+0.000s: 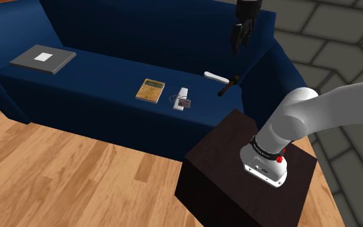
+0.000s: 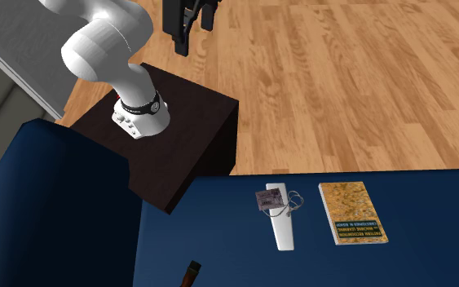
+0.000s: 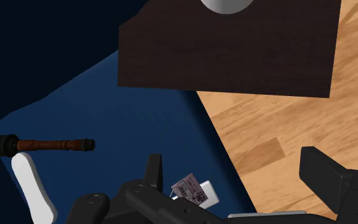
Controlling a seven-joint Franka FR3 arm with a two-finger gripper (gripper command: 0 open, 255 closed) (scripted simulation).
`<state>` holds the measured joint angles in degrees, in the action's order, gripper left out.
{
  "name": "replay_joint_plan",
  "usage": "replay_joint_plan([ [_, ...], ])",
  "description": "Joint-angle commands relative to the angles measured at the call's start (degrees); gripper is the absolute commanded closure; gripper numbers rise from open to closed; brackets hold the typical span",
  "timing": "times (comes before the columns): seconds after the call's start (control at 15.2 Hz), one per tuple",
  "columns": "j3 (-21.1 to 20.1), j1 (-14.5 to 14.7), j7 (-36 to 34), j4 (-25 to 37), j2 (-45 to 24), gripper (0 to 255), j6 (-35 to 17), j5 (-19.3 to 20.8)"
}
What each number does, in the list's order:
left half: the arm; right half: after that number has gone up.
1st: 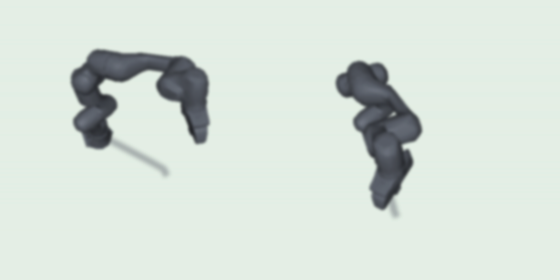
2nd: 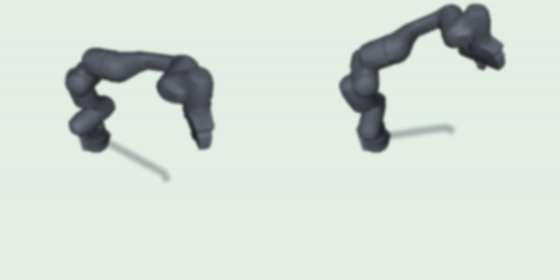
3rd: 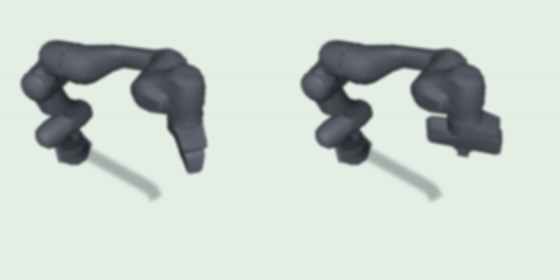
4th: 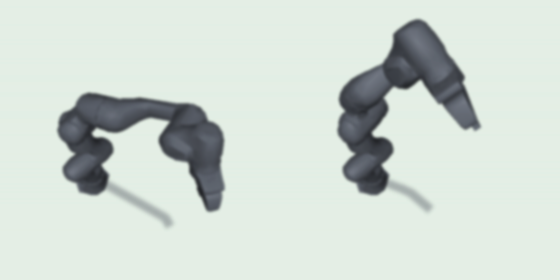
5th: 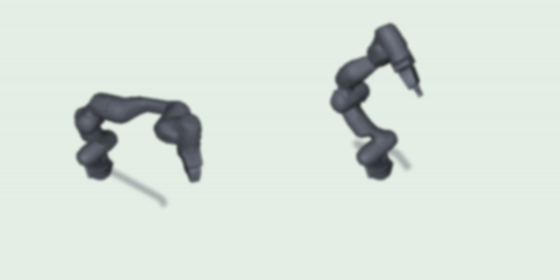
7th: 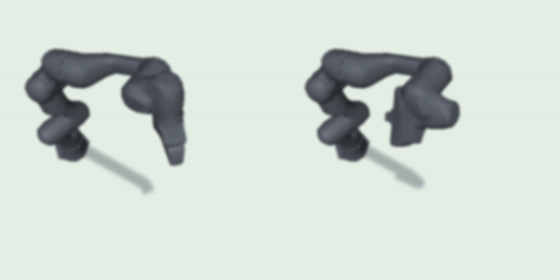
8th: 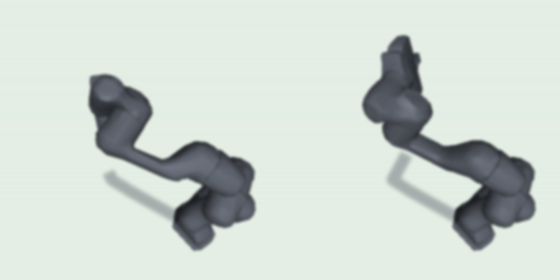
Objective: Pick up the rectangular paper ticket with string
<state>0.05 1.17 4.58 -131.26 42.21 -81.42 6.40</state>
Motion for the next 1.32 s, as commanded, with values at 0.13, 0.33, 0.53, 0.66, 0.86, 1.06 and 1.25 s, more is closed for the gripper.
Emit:
replay_joint_plan([
  [0.13, 1.0, -0.1, 0.5, -2.8, -1.0, 0, -4.3, 0.2],
  [0.33, 2.4, -0.4, 1.2, -6.3, -3.3, 0, -10.8, 0.5],
  [0.53, 3.9, -0.6, 2.0, -9.2, -6.4, 0, -17.4, 0.6],
  [0.66, 4.8, -0.7, 2.5, -10.7, -8.9, 0, -21.9, 0.7],
  [0.86, 6.2, -0.8, 3.5, -12.3, -13.4, 0, -28.6, 0.6],
  [1.06, 7.6, -0.8, 4.6, -13.1, -18.7, 0, -35.3, 0.2],
  [1.25, 8.9, -0.7, 6.0, -13.0, -24.6, 0, -41.7, -0.7],
])
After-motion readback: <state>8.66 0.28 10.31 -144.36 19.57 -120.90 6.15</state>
